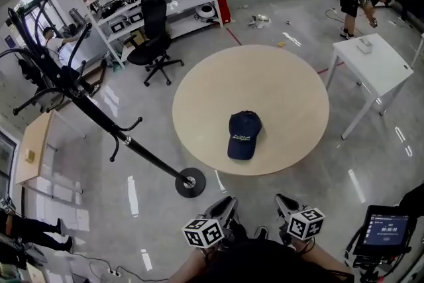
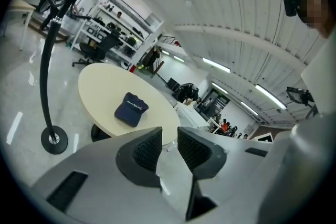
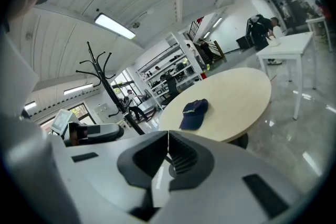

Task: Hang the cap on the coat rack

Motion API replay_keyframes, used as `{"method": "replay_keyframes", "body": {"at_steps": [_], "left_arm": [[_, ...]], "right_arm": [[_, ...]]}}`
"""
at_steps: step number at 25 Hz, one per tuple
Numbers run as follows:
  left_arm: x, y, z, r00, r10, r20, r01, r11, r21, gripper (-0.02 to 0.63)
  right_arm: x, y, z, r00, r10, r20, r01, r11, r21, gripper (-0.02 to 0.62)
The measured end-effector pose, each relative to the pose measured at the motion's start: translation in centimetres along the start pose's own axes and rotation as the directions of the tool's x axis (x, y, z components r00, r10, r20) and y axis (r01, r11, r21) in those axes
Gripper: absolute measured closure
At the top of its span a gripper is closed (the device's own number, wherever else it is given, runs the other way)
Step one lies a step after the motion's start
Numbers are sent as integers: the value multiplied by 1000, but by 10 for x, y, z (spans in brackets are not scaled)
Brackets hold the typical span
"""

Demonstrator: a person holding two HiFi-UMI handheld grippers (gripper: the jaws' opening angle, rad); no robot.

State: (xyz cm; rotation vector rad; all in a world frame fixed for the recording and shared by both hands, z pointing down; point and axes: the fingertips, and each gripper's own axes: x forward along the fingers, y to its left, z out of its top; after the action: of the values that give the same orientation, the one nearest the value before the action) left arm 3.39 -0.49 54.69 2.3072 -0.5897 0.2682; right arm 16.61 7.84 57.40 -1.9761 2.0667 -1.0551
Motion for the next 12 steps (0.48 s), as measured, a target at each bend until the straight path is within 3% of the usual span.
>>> {"method": "replay_keyframes", "body": {"at_steps": [6,12], "left_arm": [[29,16,18,999,-27,-45,27,1000,-5,509],[83,43,69,994,-80,-69,81,997,11,509]], "right_arm": [[23,-15,16,999,-53,7,52,998,36,591],[78,-33,54,995,-98,22,96,994,55,591]]}}
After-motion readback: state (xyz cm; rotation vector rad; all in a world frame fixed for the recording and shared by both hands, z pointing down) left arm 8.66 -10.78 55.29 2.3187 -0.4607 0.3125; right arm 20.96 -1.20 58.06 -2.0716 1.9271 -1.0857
